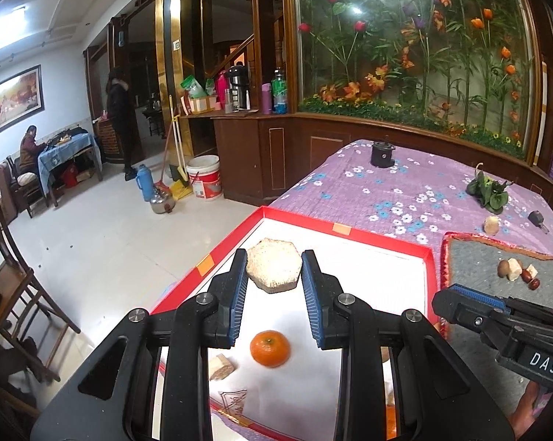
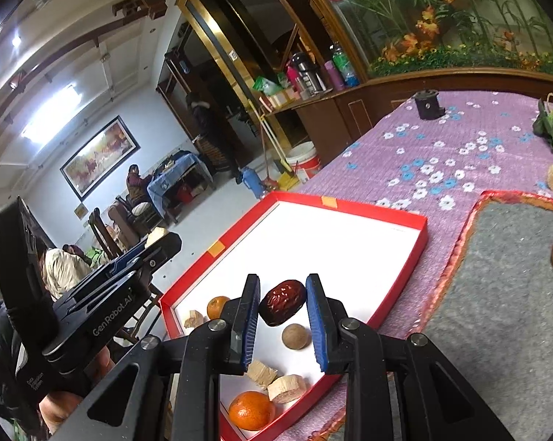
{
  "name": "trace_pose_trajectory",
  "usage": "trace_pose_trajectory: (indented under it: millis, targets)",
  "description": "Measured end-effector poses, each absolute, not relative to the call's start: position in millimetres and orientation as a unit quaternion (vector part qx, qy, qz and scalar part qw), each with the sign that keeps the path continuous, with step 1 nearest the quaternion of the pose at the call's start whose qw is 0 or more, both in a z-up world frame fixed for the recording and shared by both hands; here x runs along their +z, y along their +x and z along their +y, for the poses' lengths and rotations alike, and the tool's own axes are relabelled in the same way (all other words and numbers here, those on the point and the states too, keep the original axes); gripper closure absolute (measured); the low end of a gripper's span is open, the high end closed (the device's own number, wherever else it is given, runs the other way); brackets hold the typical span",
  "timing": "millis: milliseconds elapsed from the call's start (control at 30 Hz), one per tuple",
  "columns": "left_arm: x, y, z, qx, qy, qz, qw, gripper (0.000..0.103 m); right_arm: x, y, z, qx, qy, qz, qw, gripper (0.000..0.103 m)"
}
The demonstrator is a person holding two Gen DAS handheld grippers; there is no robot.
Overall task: Organize fruits
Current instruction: 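Carry the cake and jujube over the white tray with both grippers, then lower the cake and jujube into the tray and open both grippers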
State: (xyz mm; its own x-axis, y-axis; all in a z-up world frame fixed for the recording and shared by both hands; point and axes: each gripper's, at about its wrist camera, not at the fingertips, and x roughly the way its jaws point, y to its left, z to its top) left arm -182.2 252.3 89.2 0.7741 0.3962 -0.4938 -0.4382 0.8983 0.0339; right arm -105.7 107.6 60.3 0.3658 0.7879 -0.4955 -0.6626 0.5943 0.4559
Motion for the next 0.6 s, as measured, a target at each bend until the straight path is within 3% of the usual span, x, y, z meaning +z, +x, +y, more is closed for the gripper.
trace_pose_trajectory:
  millis: [600]
  targets:
    - [76.6,-172.4,255.5,0.225,-0.039,0.271,0.935,0.075,46.8,-108.4,121.2,0.442,0.081,0.359,0.818,0.079]
